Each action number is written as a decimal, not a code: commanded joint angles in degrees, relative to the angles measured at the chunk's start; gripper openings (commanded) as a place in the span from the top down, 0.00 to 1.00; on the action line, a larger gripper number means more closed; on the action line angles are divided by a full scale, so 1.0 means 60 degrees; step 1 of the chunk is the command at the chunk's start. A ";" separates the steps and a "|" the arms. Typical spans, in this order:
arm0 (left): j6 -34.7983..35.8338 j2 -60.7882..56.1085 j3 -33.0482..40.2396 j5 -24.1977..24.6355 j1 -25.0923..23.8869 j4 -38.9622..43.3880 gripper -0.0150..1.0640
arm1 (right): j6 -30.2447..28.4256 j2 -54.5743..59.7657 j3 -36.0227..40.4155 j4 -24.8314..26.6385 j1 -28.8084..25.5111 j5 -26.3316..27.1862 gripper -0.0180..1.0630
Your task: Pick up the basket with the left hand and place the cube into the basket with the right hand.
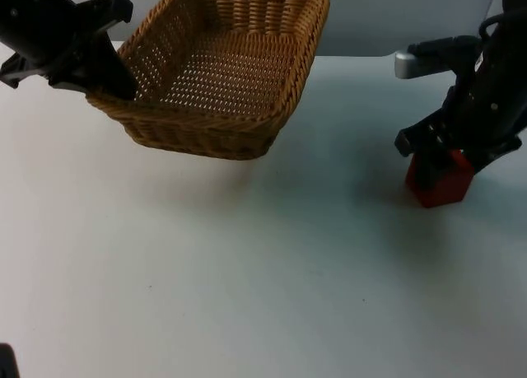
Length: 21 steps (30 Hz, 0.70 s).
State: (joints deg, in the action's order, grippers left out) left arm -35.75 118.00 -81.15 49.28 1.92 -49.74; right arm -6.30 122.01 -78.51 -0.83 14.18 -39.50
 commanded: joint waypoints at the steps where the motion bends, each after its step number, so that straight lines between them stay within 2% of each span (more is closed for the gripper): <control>1: -0.0038 -0.0181 -0.0005 0.0126 -0.0007 -0.0356 0.99 | -0.0047 -0.0017 -0.0282 -0.0099 0.0044 0.0176 0.57; 3: -0.0038 -0.0181 -0.0005 0.0126 -0.0007 -0.0356 0.99 | -0.0233 -0.0017 -0.0880 -0.0068 0.0044 -0.0338 0.65; 4: -0.0038 -0.0181 -0.0005 0.0126 -0.0007 -0.0356 0.99 | -0.0233 -0.0017 -0.0880 -0.0068 0.0044 -0.0338 0.65; 6: -0.0038 -0.0181 -0.0005 0.0126 -0.0007 -0.0356 0.99 | -0.0231 -0.0017 -0.1816 0.0044 0.0044 -0.1120 0.65; 8: -0.0038 -0.0181 -0.0005 0.0126 -0.0007 -0.0356 0.99 | -0.0527 -0.0017 -0.3122 0.0620 0.0044 -0.2052 0.65; 9: -0.0038 -0.0181 -0.0005 0.0126 -0.0007 -0.0356 0.99 | -0.0527 -0.0017 -0.3122 0.0620 0.0044 -0.2052 0.65; 11: -0.0038 -0.0181 -0.0005 0.0126 -0.0007 -0.0356 0.99 | -0.0790 -0.0017 -0.4968 0.1438 0.0141 -0.2879 0.65; 13: -0.0038 -0.0181 -0.0005 0.0094 -0.0007 -0.0356 0.99 | -0.0790 -0.0017 -0.6310 0.1418 0.0382 -0.3152 0.65; 14: -0.0038 -0.0181 -0.0005 0.0094 -0.0007 -0.0356 0.99 | -0.0790 -0.0017 -0.6310 0.1418 0.0382 -0.3152 0.65; 17: -0.0038 -0.0181 -0.0005 0.0094 -0.0007 -0.0356 0.99 | -0.1016 -0.0001 -0.7785 0.1437 0.0989 -0.3236 0.65; 18: -0.0038 -0.0181 -0.0005 0.0094 -0.0007 -0.0356 0.99 | -0.1323 -0.0001 -0.8103 0.1595 0.1408 -0.3241 0.65; 19: -0.0038 -0.0181 -0.0005 0.0094 -0.0007 -0.0356 0.99 | -0.1323 -0.0001 -0.8103 0.1595 0.1408 -0.3241 0.65; 21: -0.0038 -0.0181 -0.0005 0.0032 -0.0007 -0.0399 0.99 | -0.1802 0.0071 -0.8160 0.2189 0.1906 -0.3158 0.65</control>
State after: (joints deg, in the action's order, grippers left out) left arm -35.75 118.00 -81.15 49.38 1.92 -49.74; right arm -14.76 122.22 -126.93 9.91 23.72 -57.77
